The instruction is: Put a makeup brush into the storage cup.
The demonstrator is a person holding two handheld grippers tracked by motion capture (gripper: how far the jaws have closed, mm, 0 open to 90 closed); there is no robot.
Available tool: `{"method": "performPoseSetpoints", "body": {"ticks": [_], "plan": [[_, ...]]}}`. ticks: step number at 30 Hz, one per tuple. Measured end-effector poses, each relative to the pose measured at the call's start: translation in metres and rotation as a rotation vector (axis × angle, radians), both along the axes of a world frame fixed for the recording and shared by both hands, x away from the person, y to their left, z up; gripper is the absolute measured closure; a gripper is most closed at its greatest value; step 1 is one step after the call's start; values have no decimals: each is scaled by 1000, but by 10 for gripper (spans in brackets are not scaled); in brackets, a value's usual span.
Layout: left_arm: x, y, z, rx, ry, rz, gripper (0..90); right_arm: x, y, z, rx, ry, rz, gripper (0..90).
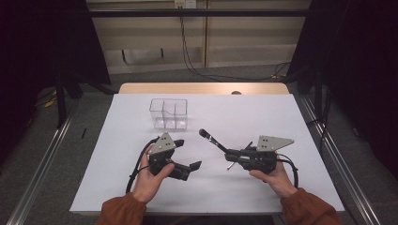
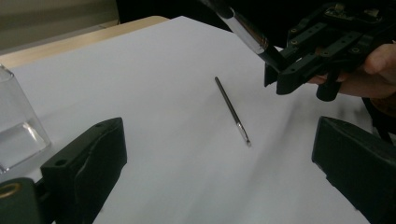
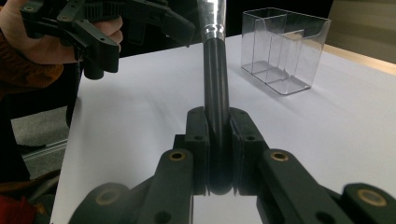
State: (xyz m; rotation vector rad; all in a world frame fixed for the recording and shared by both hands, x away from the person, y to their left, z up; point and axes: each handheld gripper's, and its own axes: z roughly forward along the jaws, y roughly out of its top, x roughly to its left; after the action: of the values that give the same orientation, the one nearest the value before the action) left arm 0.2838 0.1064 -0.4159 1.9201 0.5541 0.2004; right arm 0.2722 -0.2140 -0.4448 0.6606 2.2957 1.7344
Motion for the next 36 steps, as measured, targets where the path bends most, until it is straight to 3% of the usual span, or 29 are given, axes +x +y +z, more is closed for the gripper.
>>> {"method": "performPoseSetpoints", "body": {"ticks": [3, 7, 19, 20, 26, 30, 36], "plan": [[0, -5, 2, -28, 1, -19, 26, 0, 1, 0, -4, 1, 3, 798], [-1, -13, 5, -24, -33, -10, 28, 1, 1, 0, -3, 1, 0, 798], [3, -34, 1, -19, -40, -13, 82, 1, 2, 0, 0, -10, 4, 798], [4, -36, 0, -35, -37, -16, 84, 1, 2, 0, -1, -11, 4, 798], [6, -45, -1, -47, -32, -19, 207, 1, 3, -1, -7, -12, 7, 798], [9, -46, -1, -87, -23, -5, 307, 1, 3, -1, -11, -14, 5, 798], [9, -50, -2, -84, -25, 13, 419, 1, 3, -2, -8, -16, 2, 798]]}}
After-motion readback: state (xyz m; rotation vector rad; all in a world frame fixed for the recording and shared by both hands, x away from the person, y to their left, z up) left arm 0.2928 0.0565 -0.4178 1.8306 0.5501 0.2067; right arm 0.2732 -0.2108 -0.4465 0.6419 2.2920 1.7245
